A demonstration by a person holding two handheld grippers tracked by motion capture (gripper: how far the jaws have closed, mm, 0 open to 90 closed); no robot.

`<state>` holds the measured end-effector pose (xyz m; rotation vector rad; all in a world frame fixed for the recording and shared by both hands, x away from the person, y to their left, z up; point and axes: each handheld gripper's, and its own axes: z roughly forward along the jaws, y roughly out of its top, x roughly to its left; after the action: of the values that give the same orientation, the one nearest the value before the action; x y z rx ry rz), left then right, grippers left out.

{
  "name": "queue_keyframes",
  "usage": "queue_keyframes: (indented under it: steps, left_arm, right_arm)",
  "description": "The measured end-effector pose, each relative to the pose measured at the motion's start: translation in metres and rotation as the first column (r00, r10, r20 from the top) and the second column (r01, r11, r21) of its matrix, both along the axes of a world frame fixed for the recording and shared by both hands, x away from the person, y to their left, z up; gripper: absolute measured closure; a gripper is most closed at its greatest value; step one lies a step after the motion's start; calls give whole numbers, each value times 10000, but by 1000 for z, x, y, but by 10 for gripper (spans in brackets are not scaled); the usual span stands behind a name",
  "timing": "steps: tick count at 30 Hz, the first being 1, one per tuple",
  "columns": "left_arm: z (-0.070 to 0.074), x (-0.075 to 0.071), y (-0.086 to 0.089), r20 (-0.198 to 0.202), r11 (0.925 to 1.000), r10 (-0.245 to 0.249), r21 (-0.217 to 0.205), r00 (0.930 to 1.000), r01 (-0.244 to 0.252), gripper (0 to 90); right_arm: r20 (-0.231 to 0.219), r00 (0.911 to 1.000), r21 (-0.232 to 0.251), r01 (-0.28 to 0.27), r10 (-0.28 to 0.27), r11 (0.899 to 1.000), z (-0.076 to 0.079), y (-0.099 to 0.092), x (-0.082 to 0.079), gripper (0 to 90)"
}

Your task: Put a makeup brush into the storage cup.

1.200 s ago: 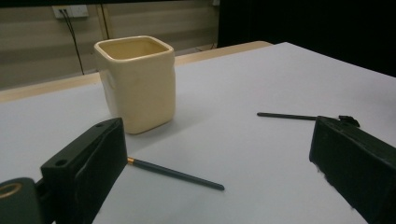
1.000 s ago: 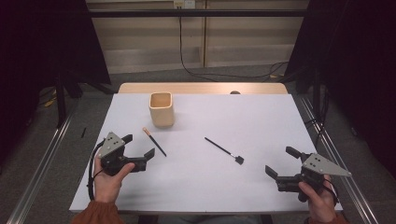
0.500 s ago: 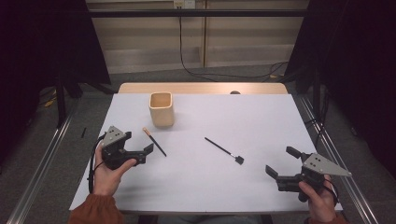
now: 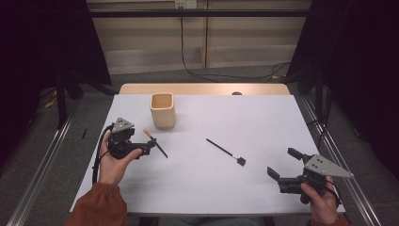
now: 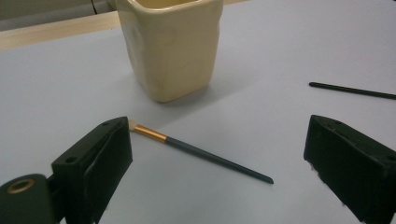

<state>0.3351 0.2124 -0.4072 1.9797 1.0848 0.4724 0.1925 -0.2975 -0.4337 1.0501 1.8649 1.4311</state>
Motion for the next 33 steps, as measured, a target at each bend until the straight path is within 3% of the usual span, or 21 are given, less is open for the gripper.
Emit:
queue_keyframes:
  steps: [2, 10, 16, 18, 19, 21, 24, 26, 29, 30, 31, 33]
  left_arm:
    - [1, 3, -1, -139, 10000, -21, -60, 9999, 20, 76]
    - [3, 17, -7, -757, 9992, 9, 406, 9971, 21, 76]
    - [3, 27, -10, -1306, 9976, 0, 689, 9914, 91, 66]
    - [2, 30, -11, -1530, 9975, -25, 690, 9882, 131, 78]
    - [0, 34, -11, -1823, 9965, 40, 823, 9832, 112, 78]
    - [0, 36, -8, -1817, 9946, 158, 1042, 9832, 33, 78]
    - [-1, 39, -7, -1969, 9956, 315, 930, 9799, -133, 79]
    - [-3, 45, -6, -2355, 9951, 405, 969, 9710, -180, 79]
    - [-2, 50, -7, -2434, 9925, 579, 1189, 9682, -295, 79]
    - [-1, 54, -8, -2646, 9903, 693, 1348, 9619, -342, 75]
    - [-1, 54, -8, -2646, 9903, 693, 1348, 9619, -342, 71]
    - [0, 57, -10, -2917, 9877, 666, 1550, 9542, -216, 72]
  right_arm:
    - [-31, 10000, 1, 9, -9, 10000, 0, 0, 0, 0]
    - [2, 10000, 16, 24, -24, 10000, 0, 0, 0, 0]
    - [-10, 10000, 9, -22, 22, 10000, 0, 0, 0, 0]
    - [-5, 10000, 0, -23, 23, 10000, 0, 0, 0, 0]
    - [-1, 10000, -19, -24, 24, 10000, 0, 0, 0, 0]
    - [-16, 10000, 7, -41, 41, 10000, 0, 0, 0, 0]
    - [-7, 10000, -5, -39, 39, 10000, 0, 0, 0, 0]
    - [-6, 10000, -22, -58, 58, 10000, 0, 0, 0, 0]
    - [-27, 10000, -59, -72, 72, 10000, 0, 0, 0, 0]
    - [-10, 10000, -60, -77, 77, 10000, 0, 0, 0, 0]
    - [-6, 10000, -52, -82, 82, 10000, 0, 0, 0, 0]
    - [-18, 10000, -55, -81, 81, 10000, 0, 0, 0, 0]
